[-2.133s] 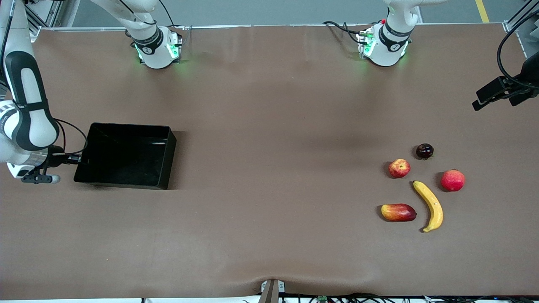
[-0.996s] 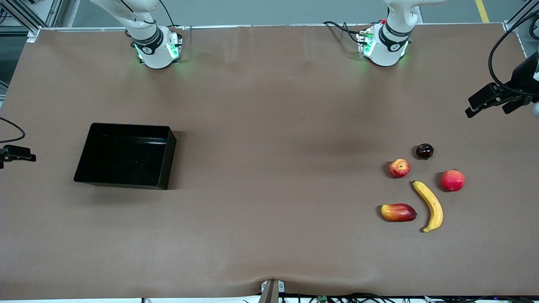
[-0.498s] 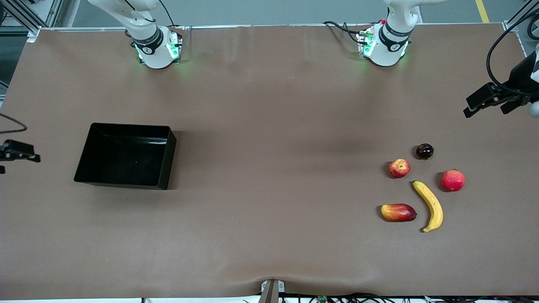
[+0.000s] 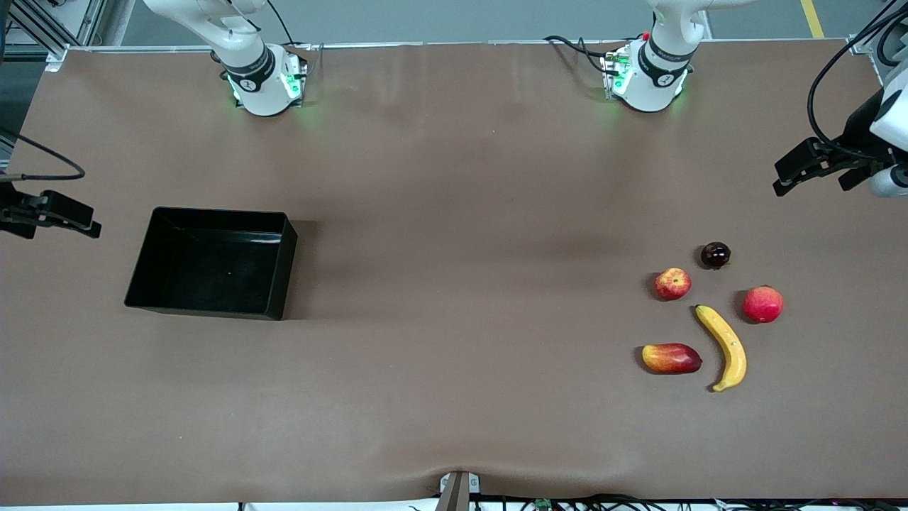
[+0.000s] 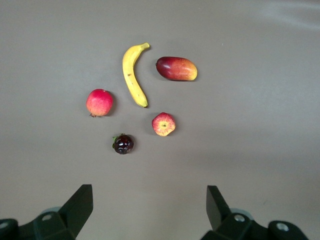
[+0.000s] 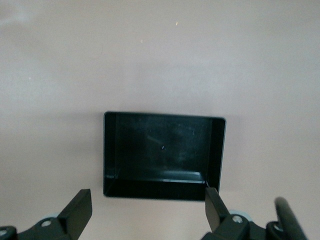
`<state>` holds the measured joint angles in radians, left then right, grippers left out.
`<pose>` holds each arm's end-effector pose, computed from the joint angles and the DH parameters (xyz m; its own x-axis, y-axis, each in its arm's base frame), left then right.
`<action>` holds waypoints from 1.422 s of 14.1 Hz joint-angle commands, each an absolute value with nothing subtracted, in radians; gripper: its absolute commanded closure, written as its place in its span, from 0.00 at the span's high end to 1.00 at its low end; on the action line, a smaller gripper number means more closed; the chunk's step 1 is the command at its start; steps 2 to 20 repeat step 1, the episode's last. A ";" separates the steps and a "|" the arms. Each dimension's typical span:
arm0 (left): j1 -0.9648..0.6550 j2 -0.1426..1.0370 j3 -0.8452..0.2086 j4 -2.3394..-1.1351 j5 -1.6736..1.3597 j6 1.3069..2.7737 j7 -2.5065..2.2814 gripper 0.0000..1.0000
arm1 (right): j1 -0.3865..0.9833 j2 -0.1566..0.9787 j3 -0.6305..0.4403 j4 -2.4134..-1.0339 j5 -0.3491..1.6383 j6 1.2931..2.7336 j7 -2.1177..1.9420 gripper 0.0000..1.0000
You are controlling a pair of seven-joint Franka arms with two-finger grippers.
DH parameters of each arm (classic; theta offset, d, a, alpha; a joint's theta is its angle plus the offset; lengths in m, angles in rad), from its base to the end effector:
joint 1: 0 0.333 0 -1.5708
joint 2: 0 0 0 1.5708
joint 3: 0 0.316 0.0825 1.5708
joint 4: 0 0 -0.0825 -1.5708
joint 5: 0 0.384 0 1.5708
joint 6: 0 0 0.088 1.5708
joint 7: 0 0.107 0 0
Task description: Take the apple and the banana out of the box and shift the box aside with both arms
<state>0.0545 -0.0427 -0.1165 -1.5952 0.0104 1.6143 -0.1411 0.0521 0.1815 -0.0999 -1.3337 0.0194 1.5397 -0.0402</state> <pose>0.5448 -0.0342 0.6402 0.9949 0.0785 0.0630 0.0790 -0.9968 -0.0066 0.6070 -0.0206 0.6283 0.9997 -0.0049 0.0254 -0.0049 -1.0000 -0.0004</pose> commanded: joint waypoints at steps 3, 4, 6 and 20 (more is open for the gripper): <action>0.058 -0.046 -0.124 -1.585 0.029 1.595 -0.141 1.00 | 0.057 -0.076 -0.104 -1.747 -0.005 1.786 -0.025 1.00; 0.058 -0.046 -0.124 -1.585 0.029 1.595 -0.141 1.00 | 0.057 -0.076 -0.104 -1.747 -0.005 1.786 -0.025 1.00; 0.058 -0.046 -0.124 -1.585 0.029 1.595 -0.141 1.00 | 0.057 -0.076 -0.104 -1.747 -0.005 1.786 -0.025 1.00; 0.058 -0.046 -0.124 -1.585 0.029 1.595 -0.141 1.00 | 0.057 -0.076 -0.104 -1.747 -0.005 1.786 -0.025 1.00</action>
